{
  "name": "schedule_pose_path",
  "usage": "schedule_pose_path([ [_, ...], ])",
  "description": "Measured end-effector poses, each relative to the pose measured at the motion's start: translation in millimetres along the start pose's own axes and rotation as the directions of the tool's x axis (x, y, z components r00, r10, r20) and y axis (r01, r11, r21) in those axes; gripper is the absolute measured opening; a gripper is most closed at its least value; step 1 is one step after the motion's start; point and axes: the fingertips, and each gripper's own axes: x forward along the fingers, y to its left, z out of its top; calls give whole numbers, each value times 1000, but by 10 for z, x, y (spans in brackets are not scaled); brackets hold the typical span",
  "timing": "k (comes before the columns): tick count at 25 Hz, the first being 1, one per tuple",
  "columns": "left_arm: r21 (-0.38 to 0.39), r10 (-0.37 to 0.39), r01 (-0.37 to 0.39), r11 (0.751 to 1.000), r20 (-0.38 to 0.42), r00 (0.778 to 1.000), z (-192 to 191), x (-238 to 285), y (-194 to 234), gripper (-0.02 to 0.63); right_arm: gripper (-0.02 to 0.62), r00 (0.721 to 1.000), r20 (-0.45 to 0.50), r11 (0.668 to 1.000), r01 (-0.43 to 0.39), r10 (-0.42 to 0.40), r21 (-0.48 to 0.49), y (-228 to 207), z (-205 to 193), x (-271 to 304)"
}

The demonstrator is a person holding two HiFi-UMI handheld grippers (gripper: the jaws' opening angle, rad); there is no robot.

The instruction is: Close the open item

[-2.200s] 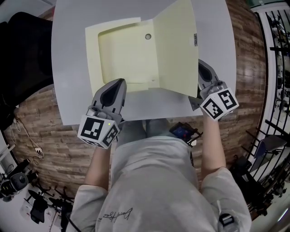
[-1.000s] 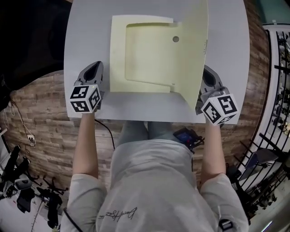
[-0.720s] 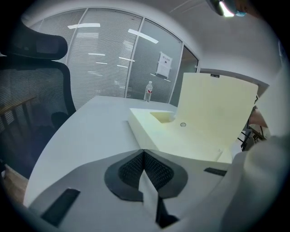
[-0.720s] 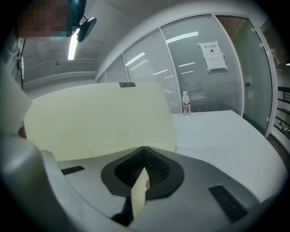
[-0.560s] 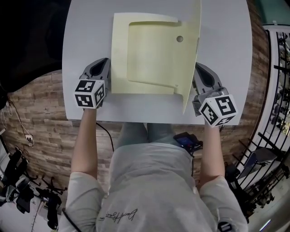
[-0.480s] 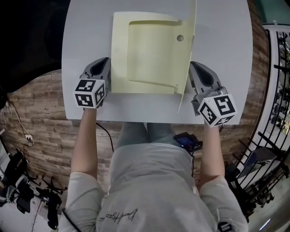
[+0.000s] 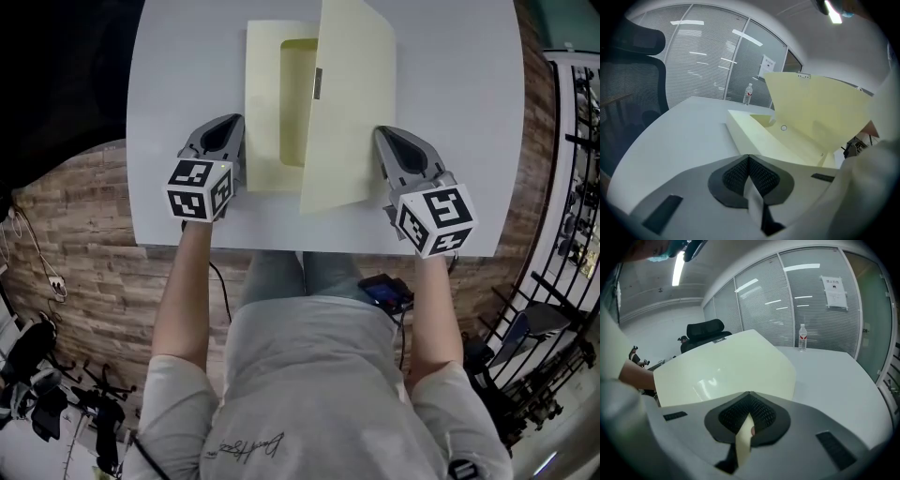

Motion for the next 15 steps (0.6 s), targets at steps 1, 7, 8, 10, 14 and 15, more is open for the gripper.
schedule_pose_path([
  [1,-1,-3,3,1000,2,1000,0,19,-26,9,14,1000,-18,1000,5,-4,1,0,-25,19],
  [7,-9,-3,3,1000,14,1000,6,82,-130,9,14,994,-105,997,24,-31,-69,49,-113,132],
  [8,-10,-1,1,1000,15,1000,9,85,-143,9,12,992,-119,996,26,-36,-89,62,-127,147],
  [10,-11,2,-1,1000,17,1000,12,89,-173,9,14,988,-146,991,30,-49,-129,87,-157,170],
  [14,-12,8,-7,1000,21,1000,16,98,-192,9,14,978,-196,980,31,-70,-197,151,-193,238],
  [15,-12,10,-10,1000,22,1000,19,98,-192,9,12,975,-209,976,30,-76,-215,167,-199,257],
])
